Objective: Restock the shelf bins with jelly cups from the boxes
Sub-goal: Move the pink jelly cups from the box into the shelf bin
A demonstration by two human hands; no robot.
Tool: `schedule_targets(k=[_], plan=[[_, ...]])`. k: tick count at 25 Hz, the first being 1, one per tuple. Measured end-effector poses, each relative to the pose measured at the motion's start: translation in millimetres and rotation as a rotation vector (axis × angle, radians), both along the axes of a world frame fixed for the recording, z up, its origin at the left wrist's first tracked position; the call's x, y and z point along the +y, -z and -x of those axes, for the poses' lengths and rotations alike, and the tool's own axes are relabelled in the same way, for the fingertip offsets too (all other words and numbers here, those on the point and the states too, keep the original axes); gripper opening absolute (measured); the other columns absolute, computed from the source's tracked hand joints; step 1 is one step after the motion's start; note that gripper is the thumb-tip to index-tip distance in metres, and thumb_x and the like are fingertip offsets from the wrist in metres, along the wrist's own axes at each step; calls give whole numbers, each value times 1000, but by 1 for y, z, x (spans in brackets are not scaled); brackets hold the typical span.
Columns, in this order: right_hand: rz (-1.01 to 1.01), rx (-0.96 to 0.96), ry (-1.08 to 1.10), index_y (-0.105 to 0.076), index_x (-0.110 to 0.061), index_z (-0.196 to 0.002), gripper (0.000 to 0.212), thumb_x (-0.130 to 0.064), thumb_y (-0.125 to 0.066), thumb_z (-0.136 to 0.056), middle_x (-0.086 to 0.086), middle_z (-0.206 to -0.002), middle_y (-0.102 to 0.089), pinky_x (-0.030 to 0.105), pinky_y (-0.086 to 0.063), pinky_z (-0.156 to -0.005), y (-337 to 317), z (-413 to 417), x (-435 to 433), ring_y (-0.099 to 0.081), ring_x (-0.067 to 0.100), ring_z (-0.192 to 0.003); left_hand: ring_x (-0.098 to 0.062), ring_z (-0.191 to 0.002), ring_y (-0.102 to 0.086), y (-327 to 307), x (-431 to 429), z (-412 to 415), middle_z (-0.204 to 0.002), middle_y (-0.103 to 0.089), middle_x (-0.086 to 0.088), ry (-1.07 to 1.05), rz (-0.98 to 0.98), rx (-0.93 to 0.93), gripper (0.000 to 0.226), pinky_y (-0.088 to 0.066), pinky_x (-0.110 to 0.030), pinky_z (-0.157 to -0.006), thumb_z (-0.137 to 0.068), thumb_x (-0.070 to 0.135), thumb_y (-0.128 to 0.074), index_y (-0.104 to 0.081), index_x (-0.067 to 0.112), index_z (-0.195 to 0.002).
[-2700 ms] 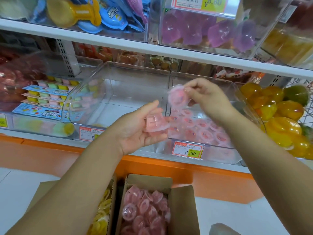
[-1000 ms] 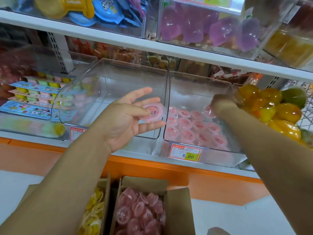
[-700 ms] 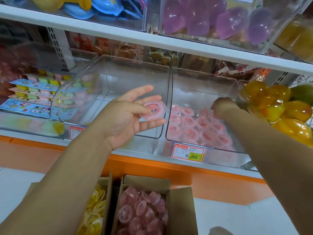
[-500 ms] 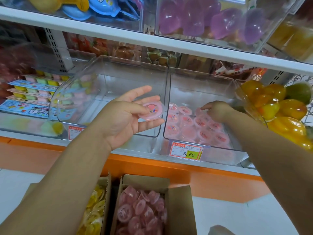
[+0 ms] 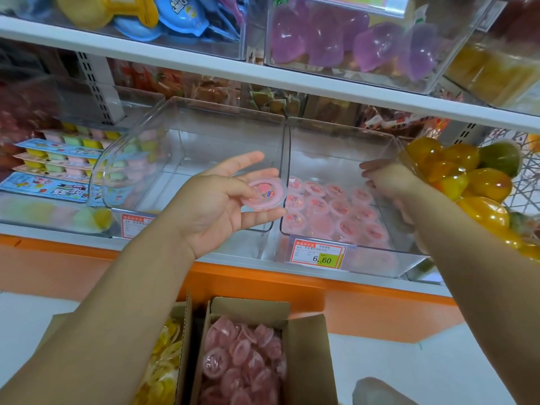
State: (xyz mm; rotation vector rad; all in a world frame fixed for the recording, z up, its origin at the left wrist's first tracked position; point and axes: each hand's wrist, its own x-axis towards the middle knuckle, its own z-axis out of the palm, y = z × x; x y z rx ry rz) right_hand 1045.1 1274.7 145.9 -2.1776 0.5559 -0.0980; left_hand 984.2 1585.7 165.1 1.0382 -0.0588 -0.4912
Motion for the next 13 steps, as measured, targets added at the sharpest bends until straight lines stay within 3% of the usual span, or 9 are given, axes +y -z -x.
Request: schedule_targets(k=[2,4,6,9,13], plan=[[-149,-45,-93,-64,-3,-114,22,-8,-57,-94,17,-108,-66,24,-58,-73,-18,12,23,-64,24,-90,-26,-103,-72,0,-2,0,-127,-66,-14,5,22,-21,58,-61,-46,-74,-91,-20,-37,-55,12,-136],[-246,-7,-313,-69,-4,-97,13,-13,-65,-89,15,-90,-70,16,-52,-54,-32,26,53,-62,18,-72,-22,-103,-72,1,-7,2,-130,-64,-11,13,44,-62,60,-60,-51,-76,-91,-22,-36,-53,14,-135],[-274,55,-502,-71,-7,-92,19,-24,-69,-84,7,-83,-72,17,-47,-55,-42,40,81,-62,13,-67,-22,-106,-71,2,-13,4,-134,-62,-8,14,40,-123,63,-59,-54,-79,-90,-24,-38,-52,18,-135],[-350,50,-598,-72,-8,-90,40,-40,-72,-68,5,-83,-71,23,-45,-59,-53,53,106,-62,13,-68,-23,-115,-66,2,-18,5,-138,-58,-1,-26,-10,-204,70,-58,-56,-84,-88,-28,-39,-52,23,-134],[-358,-8,-617,-72,-4,-89,19,-19,-72,-77,8,-73,-69,20,-49,-56,-57,55,109,-60,12,-60,-19,-133,-51,1,-21,7,-148,-49,4,-42,-36,-255,71,-55,-58,-89,-89,-26,-41,-51,28,-134]])
